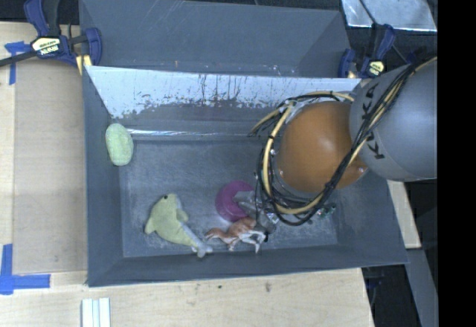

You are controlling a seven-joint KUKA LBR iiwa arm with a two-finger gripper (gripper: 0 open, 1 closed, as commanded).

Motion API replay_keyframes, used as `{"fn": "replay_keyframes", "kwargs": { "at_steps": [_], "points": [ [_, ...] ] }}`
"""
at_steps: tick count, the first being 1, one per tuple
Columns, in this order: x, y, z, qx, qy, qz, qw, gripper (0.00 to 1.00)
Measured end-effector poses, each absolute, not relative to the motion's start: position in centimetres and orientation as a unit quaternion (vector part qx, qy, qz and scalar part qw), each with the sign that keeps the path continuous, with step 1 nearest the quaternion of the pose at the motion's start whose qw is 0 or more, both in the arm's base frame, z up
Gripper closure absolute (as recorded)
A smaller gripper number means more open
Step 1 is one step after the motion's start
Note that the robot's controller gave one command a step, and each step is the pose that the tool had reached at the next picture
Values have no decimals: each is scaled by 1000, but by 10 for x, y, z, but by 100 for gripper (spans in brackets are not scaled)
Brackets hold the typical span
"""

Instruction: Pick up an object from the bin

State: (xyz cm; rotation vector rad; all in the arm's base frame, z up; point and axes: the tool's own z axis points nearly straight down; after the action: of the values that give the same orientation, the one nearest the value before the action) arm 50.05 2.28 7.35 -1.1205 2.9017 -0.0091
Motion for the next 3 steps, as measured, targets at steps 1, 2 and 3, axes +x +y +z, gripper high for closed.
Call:
{"fn": "replay_keyframes", "kwargs": {
  "at_steps": [1, 2, 3],
  "points": [
    [498, 23, 80, -364, 931, -1, 8, 100],
    [496, 22, 99, -359, 933, 1, 0, 100],
    [496, 22, 119, -358, 934, 0, 1, 100]
  ]
}}
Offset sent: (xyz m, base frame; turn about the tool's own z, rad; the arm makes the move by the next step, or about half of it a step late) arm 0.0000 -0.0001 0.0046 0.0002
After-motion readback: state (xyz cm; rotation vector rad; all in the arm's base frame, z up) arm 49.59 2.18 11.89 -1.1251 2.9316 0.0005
